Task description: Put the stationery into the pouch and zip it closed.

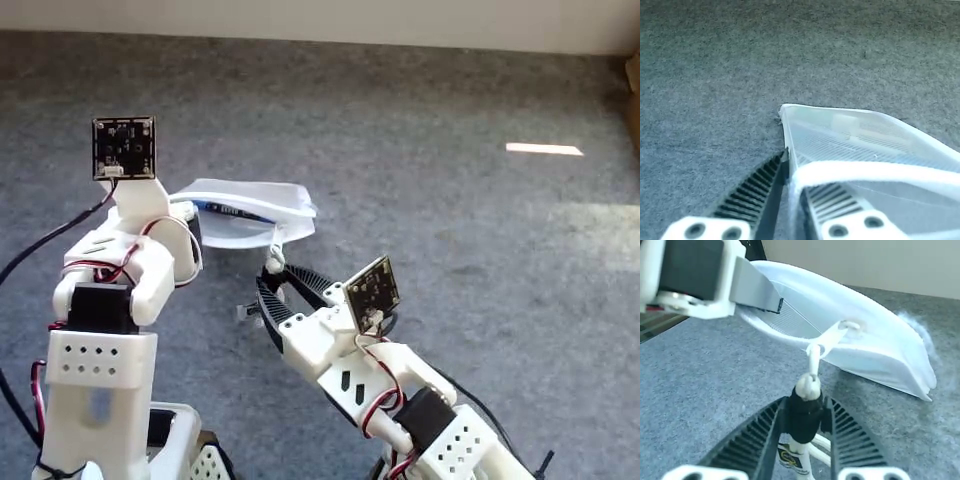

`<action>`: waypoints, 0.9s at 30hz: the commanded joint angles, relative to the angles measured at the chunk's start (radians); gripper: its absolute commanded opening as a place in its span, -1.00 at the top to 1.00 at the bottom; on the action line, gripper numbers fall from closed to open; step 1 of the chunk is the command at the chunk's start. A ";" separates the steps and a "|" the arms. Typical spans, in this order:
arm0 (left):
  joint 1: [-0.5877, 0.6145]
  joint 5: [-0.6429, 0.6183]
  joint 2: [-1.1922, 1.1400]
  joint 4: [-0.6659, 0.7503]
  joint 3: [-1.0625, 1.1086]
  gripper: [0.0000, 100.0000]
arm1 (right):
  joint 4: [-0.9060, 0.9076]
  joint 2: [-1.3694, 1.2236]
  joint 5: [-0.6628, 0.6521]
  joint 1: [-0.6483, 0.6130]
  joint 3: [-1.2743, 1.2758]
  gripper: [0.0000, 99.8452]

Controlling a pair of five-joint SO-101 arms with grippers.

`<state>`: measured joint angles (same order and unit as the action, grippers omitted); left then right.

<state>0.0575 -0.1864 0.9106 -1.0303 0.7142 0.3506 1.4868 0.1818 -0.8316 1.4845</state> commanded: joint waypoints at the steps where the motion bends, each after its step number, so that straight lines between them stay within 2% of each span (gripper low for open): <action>1: 0.013 0.003 0.027 0.026 -0.004 0.98 | -0.024 0.004 -0.014 0.008 -0.008 0.82; 4: 0.013 0.003 0.027 0.026 -0.004 0.98 | -0.024 0.004 -0.014 0.008 -0.008 0.84; 8: 0.013 0.003 0.027 0.026 -0.004 0.98 | -0.024 0.012 -0.061 0.007 -0.008 1.00; 12: 0.013 0.006 0.027 0.026 -0.004 0.98 | -0.012 0.012 -0.106 0.007 -0.008 0.99; 15: 0.013 0.008 0.027 0.026 -0.004 0.98 | 0.067 0.013 -0.109 0.007 -0.010 0.99; 20: 0.013 0.009 0.027 0.026 -0.012 0.97 | 0.171 0.013 -0.212 0.007 -0.048 0.99; 27: 0.007 0.011 0.021 0.098 -0.005 0.64 | 0.392 0.013 -0.224 0.018 -0.191 0.99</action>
<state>0.0575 -0.1849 0.9106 -0.9920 0.7142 0.6713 1.4883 -0.0207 -0.8316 1.3894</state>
